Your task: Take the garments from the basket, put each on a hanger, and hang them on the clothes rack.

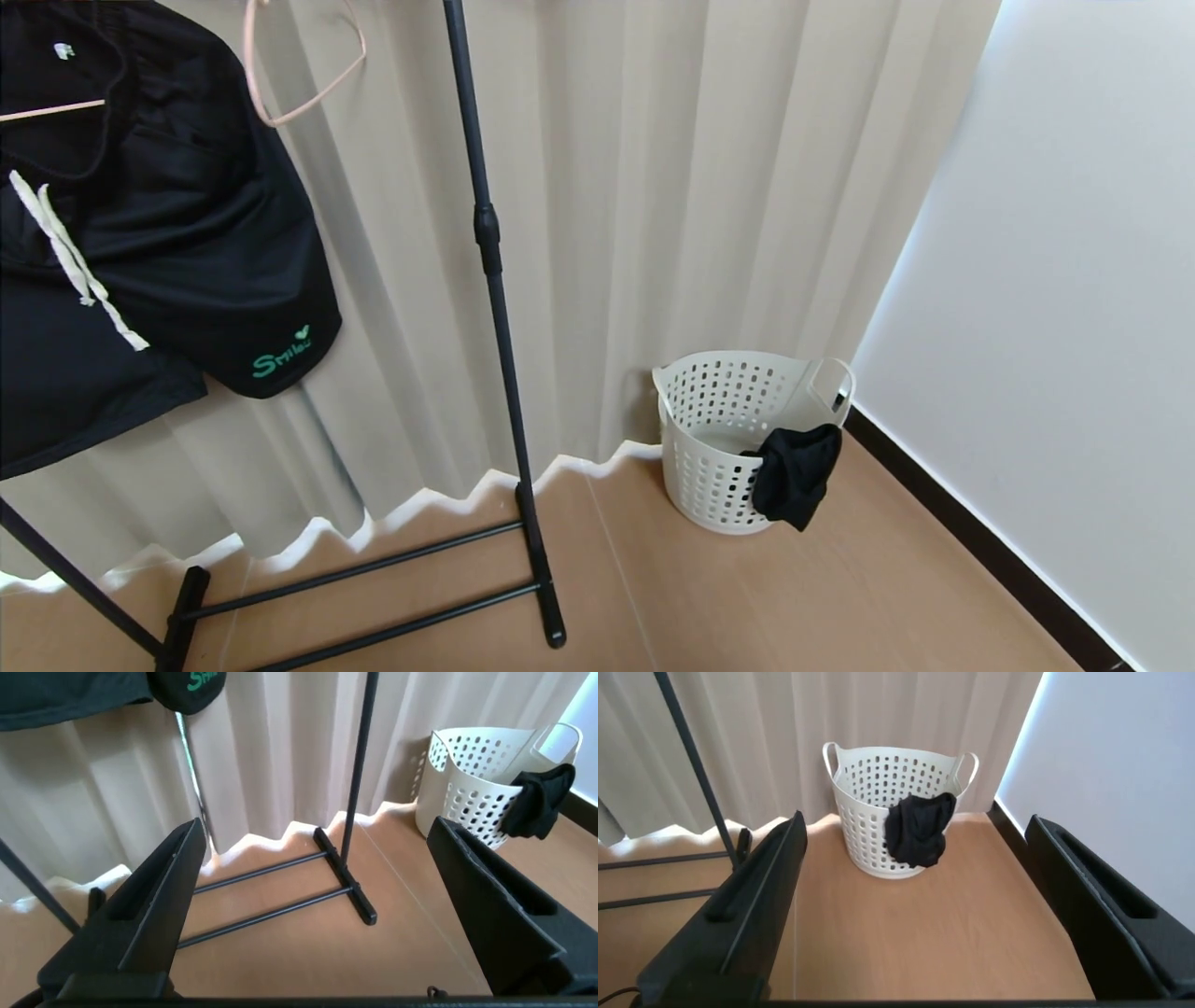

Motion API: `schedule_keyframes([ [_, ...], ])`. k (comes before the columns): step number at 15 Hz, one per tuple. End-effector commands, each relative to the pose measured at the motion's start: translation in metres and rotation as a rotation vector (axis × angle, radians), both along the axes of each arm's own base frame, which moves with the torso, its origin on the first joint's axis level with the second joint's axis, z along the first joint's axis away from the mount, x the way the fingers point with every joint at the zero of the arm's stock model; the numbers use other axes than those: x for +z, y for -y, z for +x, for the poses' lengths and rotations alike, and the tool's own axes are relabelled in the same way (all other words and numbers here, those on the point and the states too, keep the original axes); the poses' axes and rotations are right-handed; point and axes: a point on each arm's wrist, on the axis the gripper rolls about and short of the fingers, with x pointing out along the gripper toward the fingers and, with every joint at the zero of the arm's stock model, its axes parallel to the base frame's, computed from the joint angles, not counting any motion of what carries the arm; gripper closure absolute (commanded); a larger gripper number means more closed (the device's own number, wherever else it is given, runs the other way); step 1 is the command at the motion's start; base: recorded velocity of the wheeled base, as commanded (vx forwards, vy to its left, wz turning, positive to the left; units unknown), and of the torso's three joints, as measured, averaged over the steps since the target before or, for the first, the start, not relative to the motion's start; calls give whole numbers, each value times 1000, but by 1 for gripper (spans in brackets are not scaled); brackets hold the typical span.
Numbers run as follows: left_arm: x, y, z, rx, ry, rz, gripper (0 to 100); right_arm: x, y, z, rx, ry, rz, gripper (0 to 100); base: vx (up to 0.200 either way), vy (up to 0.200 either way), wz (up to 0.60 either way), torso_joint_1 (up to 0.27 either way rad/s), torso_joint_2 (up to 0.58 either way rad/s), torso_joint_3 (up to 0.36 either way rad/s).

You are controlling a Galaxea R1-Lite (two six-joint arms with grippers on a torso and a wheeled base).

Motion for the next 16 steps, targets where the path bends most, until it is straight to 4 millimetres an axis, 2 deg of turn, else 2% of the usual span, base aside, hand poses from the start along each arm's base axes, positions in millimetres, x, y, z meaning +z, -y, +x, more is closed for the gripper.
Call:
schedule_keyframes([
  [1, 0, 0, 0, 1, -1, -1, 0, 0, 0, 0, 1, -2, 0, 0, 0, -200, 0, 22, 2, -2],
  [2, 0, 0, 0, 1, -1, -1, 0, 0, 0, 0, 1, -2, 0, 0, 200, -200, 0, -2, 2, 2],
  [10, 0, 0, 0, 1, -1, -2, 0, 0, 0, 0, 1, -1, -7, 0, 200, 0, 0, 1, 2, 3],
  [11, 0, 0, 0, 1, -1, -1, 0, 0, 0, 0, 1, -1, -7, 0, 0, 0, 0, 0, 0, 0],
  [14, 0, 0, 0, 2, -1, -2, 0, 0, 0, 0, 1, -1, -7, 0, 0, -200, 0, 10, 2, 1],
  [16, 0, 0, 0, 2, -1, -2, 0, 0, 0, 0, 1, -1, -7, 0, 0, 0, 0, 0, 0, 0],
])
